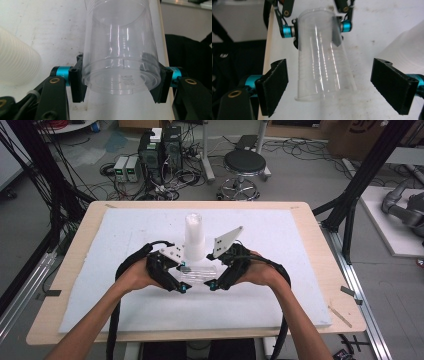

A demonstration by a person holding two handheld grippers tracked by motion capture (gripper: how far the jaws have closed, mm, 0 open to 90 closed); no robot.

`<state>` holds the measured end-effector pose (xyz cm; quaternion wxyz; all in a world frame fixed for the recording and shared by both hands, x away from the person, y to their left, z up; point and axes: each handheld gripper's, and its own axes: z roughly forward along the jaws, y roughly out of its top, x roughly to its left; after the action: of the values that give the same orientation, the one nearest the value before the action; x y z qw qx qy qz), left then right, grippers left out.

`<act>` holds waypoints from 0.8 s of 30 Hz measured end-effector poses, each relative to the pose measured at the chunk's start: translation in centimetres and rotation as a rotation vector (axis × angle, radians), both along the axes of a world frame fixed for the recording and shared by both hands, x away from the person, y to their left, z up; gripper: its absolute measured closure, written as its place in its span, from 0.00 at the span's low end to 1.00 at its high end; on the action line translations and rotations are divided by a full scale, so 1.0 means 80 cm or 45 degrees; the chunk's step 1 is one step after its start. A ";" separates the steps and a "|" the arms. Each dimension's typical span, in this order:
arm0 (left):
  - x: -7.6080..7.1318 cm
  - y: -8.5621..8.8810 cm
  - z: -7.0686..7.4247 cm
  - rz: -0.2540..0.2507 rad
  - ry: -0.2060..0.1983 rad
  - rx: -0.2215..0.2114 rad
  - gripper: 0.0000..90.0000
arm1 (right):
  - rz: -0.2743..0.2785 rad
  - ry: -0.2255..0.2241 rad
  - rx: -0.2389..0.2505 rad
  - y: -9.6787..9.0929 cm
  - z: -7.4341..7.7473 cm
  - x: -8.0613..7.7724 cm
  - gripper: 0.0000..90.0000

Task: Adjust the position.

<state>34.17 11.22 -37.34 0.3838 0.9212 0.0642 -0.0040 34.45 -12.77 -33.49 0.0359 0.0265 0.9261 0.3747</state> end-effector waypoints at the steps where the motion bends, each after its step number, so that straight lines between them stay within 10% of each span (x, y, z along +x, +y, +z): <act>1: -0.001 0.003 -0.004 0.010 0.007 -0.033 0.46 | -0.012 -0.008 0.037 -0.004 -0.001 -0.001 0.16; 18: -0.015 0.052 -0.039 0.119 -0.043 -0.539 0.46 | -0.067 0.021 0.626 -0.050 -0.023 -0.003 0.16; 24: -0.014 0.056 -0.042 0.095 -0.053 -0.663 0.46 | -0.073 0.037 0.704 -0.056 -0.030 -0.004 0.16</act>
<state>33.08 15.67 -40.69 0.6091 0.7882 0.0871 0.0126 34.17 -17.21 -35.87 0.0246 0.0668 0.7880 0.6115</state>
